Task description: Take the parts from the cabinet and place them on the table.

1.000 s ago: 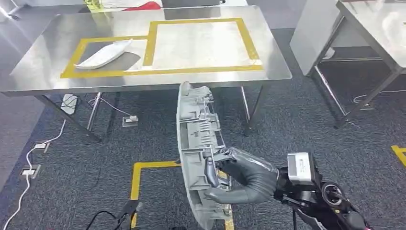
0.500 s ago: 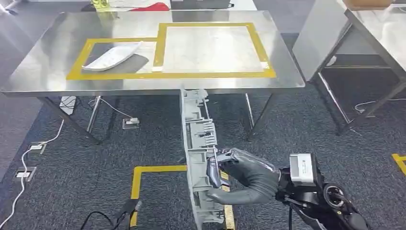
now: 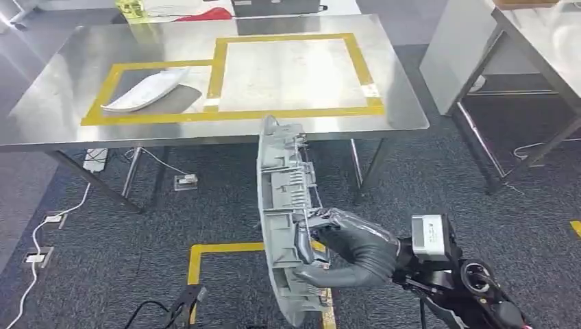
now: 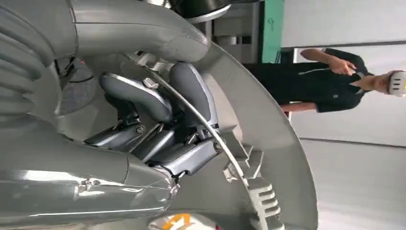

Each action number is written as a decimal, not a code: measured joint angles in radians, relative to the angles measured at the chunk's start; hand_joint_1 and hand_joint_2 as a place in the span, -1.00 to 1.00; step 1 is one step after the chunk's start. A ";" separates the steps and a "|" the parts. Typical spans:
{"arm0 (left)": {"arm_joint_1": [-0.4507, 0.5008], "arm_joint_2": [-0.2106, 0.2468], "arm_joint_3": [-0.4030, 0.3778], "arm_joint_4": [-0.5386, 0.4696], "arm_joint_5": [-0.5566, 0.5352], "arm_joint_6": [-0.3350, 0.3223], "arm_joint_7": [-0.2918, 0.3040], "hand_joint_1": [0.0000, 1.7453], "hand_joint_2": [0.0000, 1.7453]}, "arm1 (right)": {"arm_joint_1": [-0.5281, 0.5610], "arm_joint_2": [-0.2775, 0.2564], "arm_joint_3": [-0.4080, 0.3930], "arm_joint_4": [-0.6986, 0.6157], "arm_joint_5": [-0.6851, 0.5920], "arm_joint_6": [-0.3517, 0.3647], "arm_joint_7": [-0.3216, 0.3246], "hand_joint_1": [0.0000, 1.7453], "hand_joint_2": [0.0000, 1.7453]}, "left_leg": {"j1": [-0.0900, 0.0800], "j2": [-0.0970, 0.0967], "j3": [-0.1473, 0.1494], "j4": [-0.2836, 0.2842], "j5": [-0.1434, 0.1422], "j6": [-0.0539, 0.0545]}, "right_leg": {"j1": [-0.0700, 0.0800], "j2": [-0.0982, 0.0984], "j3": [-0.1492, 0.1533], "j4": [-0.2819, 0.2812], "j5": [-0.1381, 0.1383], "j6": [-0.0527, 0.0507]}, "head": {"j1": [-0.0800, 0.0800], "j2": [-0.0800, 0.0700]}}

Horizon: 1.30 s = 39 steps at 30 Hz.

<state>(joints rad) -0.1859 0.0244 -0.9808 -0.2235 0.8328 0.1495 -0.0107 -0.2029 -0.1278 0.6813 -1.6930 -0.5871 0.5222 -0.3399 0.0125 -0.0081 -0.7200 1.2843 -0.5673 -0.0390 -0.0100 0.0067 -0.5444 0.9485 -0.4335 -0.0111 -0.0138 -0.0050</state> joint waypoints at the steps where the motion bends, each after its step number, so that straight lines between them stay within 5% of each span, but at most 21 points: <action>1: 0.000 0.001 0.000 0.000 0.000 0.000 0.000 -1.00 1.00 | 0.001 0.000 0.000 0.000 0.000 0.000 0.000 1.00 1.00 | 0.002 0.000 0.011 -0.048 0.046 -0.001 | -0.001 0.002 0.008 0.000 -0.006 0.002 | -0.005 0.000; 3: -0.002 0.002 0.000 0.000 0.000 0.000 0.000 -1.00 1.00 | 0.000 0.000 0.000 0.000 0.000 0.000 0.000 1.00 1.00 | 0.005 0.002 0.081 -0.229 0.161 0.001 | -0.003 0.004 0.029 0.001 -0.021 0.009 | -0.012 0.000; 4: -0.001 0.002 0.000 0.000 0.000 0.000 0.000 -1.00 1.00 | -0.001 0.000 0.000 0.000 0.000 0.000 0.000 1.00 1.00 | 0.005 0.005 0.111 -0.309 0.195 0.004 | -0.002 0.004 0.033 0.002 -0.029 0.015 | -0.016 0.000; 5: -0.003 0.002 0.000 0.000 0.000 0.000 0.001 -1.00 1.00 | -0.002 0.000 0.000 0.000 0.000 0.000 0.000 1.00 1.00 | -0.002 0.003 0.128 -0.335 0.174 0.008 | 0.005 0.007 0.032 0.009 -0.037 0.023 | -0.022 0.000; 10: -0.003 0.001 0.000 0.000 0.001 0.000 0.001 -1.00 1.00 | -0.002 0.000 0.000 0.000 0.000 -0.001 0.000 1.00 1.00 | 0.001 0.001 0.140 -0.340 0.162 0.043 | -0.002 0.002 0.038 0.023 -0.060 0.049 | -0.009 0.000; 11: -0.004 0.002 0.000 0.000 0.001 -0.001 0.000 -1.00 1.00 | -0.004 0.000 0.000 0.000 0.000 -0.001 0.000 1.00 1.00 | 0.001 0.001 0.145 -0.341 0.157 0.050 | -0.001 0.000 0.010 0.081 -0.089 0.052 | -0.002 0.000; 13: -0.004 0.001 0.000 0.000 0.001 -0.002 0.000 -1.00 1.00 | -0.003 0.000 0.000 0.000 0.000 -0.001 0.000 1.00 1.00 | -0.002 0.002 0.152 -0.340 0.150 0.057 | -0.001 0.000 -0.091 0.266 -0.162 0.058 | 0.009 0.000; 15: -0.001 0.001 0.000 0.000 0.001 -0.002 0.000 -1.00 1.00 | 0.000 0.000 0.000 0.001 0.000 -0.001 0.000 1.00 1.00 | -0.003 0.001 0.163 -0.340 0.141 0.057 | 0.000 0.000 -0.157 0.358 -0.166 0.059 | 0.013 0.000; 16: 0.000 0.002 0.000 0.000 0.001 -0.002 0.000 -1.00 1.00 | 0.000 0.000 0.001 0.002 0.000 -0.001 0.000 1.00 1.00 | -0.004 0.000 0.172 -0.340 0.135 0.057 | 0.000 0.000 -0.154 0.329 -0.130 0.056 | 0.014 0.000; 19: 0.000 0.000 0.000 0.000 0.001 -0.002 0.000 -1.00 1.00 | -0.002 0.000 0.001 0.002 0.000 -0.001 0.000 1.00 1.00 | -0.004 -0.005 0.201 -0.341 0.114 0.050 | 0.003 0.000 -0.052 0.055 0.045 0.037 | 0.020 0.000; 23: -0.001 -0.002 0.000 0.000 0.001 -0.002 -0.001 -1.00 1.00 | -0.003 0.000 0.000 0.003 0.000 0.000 0.001 1.00 1.00 | -0.006 -0.004 0.194 -0.343 0.108 0.034 | 0.014 0.003 -0.043 0.020 0.022 0.019 | 0.019 0.000; 25: -0.002 -0.002 0.000 0.000 0.001 -0.002 -0.001 -1.00 1.00 | -0.002 0.000 0.000 0.002 0.000 -0.001 0.001 1.00 1.00 | -0.007 -0.002 0.199 -0.334 0.095 0.023 | 0.000 0.003 -0.023 0.000 0.025 0.013 | 0.017 0.000; 26: -0.004 -0.001 0.000 0.000 0.001 -0.002 -0.002 -1.00 1.00 | -0.003 0.000 0.000 0.002 0.000 -0.001 0.001 1.00 1.00 | -0.008 -0.001 0.178 -0.287 0.074 0.016 | 0.000 0.002 -0.017 -0.004 0.022 0.008 | 0.013 0.000; 29: -0.003 -0.001 0.000 0.000 0.001 -0.002 -0.002 -1.00 1.00 | -0.005 0.000 0.000 0.003 0.000 -0.001 0.001 1.00 1.00 | -0.003 0.000 0.029 -0.028 -0.023 0.004 | 0.000 -0.003 -0.011 -0.004 0.013 0.000 | 0.002 0.000; 30: 0.000 -0.001 0.000 0.000 0.001 -0.002 -0.002 -1.00 1.00 | -0.004 0.000 0.000 0.004 0.000 -0.001 0.001 1.00 1.00 | -0.002 0.000 -0.003 0.012 -0.020 0.002 | 0.000 -0.002 -0.007 -0.004 0.009 0.000 | 0.000 0.000; 32: 0.002 0.001 0.000 0.000 0.001 -0.002 -0.002 -1.00 1.00 | -0.002 0.000 0.000 0.005 0.000 -0.001 0.002 1.00 1.00 | 0.002 0.001 0.015 -0.069 0.062 0.001 | -0.002 0.002 0.008 -0.004 -0.001 0.004 | -0.008 0.000; 33: 0.001 0.002 0.000 0.000 0.001 -0.002 -0.002 -1.00 1.00 | -0.002 0.000 0.001 0.005 0.000 -0.001 0.002 1.00 1.00 | 0.004 0.002 0.063 -0.186 0.133 0.002 | -0.003 0.003 0.021 -0.003 -0.010 0.008 | -0.010 0.000; 34: 0.000 0.003 0.000 0.000 0.001 -0.002 -0.002 -1.00 1.00 | -0.002 0.000 0.001 0.005 0.000 -0.001 0.002 1.00 1.00 | 0.004 0.003 0.096 -0.264 0.173 0.002 | -0.004 0.003 0.028 -0.001 -0.017 0.013 | -0.012 0.000; 36: -0.002 0.002 0.000 0.000 0.001 -0.003 -0.002 -1.00 1.00 | -0.003 0.000 0.000 0.005 0.000 -0.002 0.002 1.00 1.00 | 0.000 0.002 0.129 -0.339 0.167 0.014 | 0.003 0.007 0.028 0.008 -0.032 0.026 | -0.019 0.000; 39: -0.001 0.002 0.000 0.000 0.001 -0.003 -0.002 -1.00 1.00 | -0.003 0.000 0.002 0.005 0.000 -0.003 0.002 1.00 1.00 | -0.004 0.001 0.129 -0.334 0.159 0.035 | 0.001 0.005 0.034 0.000 -0.037 0.040 | -0.008 0.000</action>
<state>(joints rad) -0.1867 0.0267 -0.9808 -0.2235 0.8335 0.1461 -0.0130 -0.2055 -0.1278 0.6828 -1.6880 -0.5871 0.5192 -0.3380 0.0082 -0.0074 -0.5908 0.9507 -0.4078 -0.0038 -0.0089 0.0120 -0.5107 0.9489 -0.4709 0.0290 -0.0213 -0.0050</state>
